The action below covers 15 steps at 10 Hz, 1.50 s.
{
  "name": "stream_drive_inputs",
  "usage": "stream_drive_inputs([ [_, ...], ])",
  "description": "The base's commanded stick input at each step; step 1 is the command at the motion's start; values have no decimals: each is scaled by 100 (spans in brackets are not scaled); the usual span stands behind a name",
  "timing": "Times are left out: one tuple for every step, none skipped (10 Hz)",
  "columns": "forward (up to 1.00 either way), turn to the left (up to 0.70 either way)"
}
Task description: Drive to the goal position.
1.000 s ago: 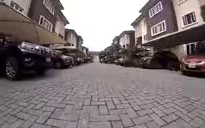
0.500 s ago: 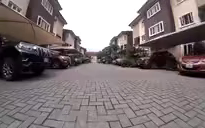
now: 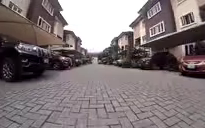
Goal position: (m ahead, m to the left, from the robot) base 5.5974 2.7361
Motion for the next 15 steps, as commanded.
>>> stream_drive_inputs([
  [70, -35],
  [70, -35],
  [70, -35],
  [70, 0],
  [70, 0],
  [70, 0],
  [70, 0],
  [70, 0],
  [70, 0],
  [70, 0],
  [70, 0],
  [70, 0],
  [70, 0],
  [70, 0],
  [70, 0],
])
